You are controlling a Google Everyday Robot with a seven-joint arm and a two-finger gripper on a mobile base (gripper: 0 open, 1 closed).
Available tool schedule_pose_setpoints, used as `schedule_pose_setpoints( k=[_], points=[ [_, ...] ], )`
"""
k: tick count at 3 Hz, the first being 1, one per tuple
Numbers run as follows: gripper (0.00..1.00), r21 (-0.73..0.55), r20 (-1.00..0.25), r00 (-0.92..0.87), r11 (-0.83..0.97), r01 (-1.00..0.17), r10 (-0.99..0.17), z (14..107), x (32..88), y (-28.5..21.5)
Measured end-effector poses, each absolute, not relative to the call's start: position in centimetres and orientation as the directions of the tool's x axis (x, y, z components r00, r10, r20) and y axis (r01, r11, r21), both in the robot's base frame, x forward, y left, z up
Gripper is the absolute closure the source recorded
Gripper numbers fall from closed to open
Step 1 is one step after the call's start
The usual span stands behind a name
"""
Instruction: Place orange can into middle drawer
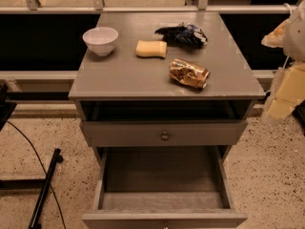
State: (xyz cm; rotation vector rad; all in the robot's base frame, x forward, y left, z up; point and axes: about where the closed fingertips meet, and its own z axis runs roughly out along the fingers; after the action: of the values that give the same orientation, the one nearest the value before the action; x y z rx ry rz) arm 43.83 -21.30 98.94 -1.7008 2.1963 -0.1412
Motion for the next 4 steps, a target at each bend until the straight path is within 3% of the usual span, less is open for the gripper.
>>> schedule_pose_setpoints(
  k=[2, 4],
  points=[
    [0.00, -0.285, -0.212, -0.208, 0.264, -0.921, -0.955, 98.5, 44.3, -20.7],
    [0.00, -0.216, -0.215, -0.215, 0.261, -0.941, -0.953, 93.9, 54.0, -17.2]
  ],
)
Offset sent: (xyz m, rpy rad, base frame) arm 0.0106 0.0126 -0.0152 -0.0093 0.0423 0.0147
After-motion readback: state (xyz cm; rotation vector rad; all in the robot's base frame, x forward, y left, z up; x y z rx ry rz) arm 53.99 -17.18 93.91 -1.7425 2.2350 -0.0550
